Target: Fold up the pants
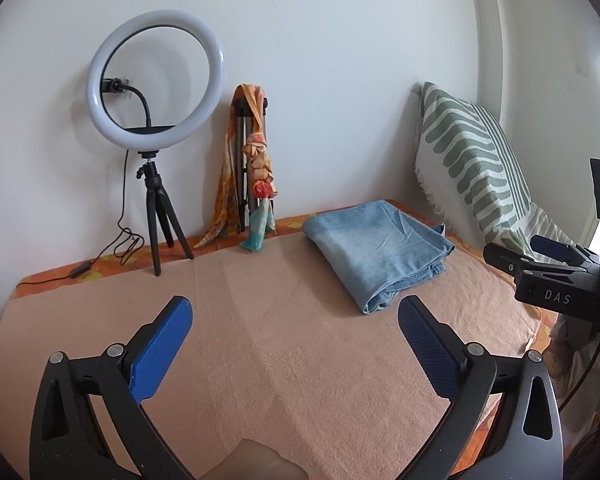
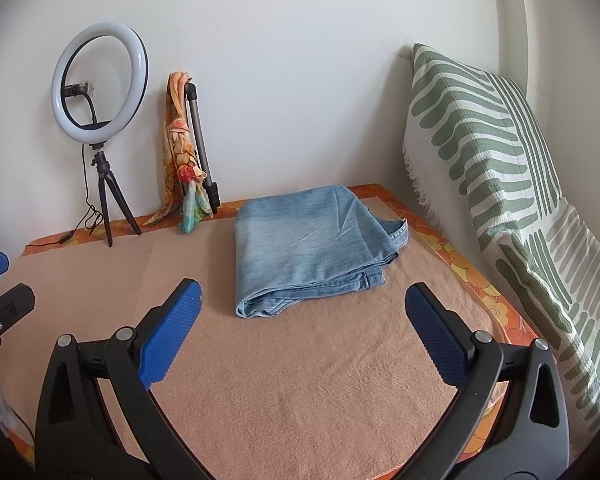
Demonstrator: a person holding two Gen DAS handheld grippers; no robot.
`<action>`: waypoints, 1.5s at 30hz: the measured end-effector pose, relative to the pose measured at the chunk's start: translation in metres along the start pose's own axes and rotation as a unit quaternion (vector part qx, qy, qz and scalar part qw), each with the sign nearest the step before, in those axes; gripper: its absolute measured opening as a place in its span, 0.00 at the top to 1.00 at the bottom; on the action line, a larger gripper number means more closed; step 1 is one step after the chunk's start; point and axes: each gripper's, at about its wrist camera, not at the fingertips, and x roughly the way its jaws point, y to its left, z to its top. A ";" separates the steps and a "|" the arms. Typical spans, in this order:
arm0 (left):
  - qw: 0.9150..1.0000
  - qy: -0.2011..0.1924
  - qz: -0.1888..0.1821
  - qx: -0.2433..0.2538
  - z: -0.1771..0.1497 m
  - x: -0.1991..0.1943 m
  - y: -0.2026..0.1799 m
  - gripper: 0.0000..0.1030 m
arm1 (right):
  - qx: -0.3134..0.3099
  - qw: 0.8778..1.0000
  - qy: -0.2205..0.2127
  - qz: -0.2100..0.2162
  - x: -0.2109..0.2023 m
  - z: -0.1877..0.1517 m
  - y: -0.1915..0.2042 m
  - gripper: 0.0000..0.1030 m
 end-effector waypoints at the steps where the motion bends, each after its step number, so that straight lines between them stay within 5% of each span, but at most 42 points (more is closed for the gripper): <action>1: 1.000 0.001 0.005 0.004 0.000 0.000 -0.001 0.01 | -0.001 1.000 -0.001 0.000 0.000 0.000 -0.001 0.00; 45: 1.000 0.004 0.017 0.013 -0.004 -0.004 0.000 0.00 | 0.007 1.000 -0.004 -0.005 0.008 0.003 0.013 0.00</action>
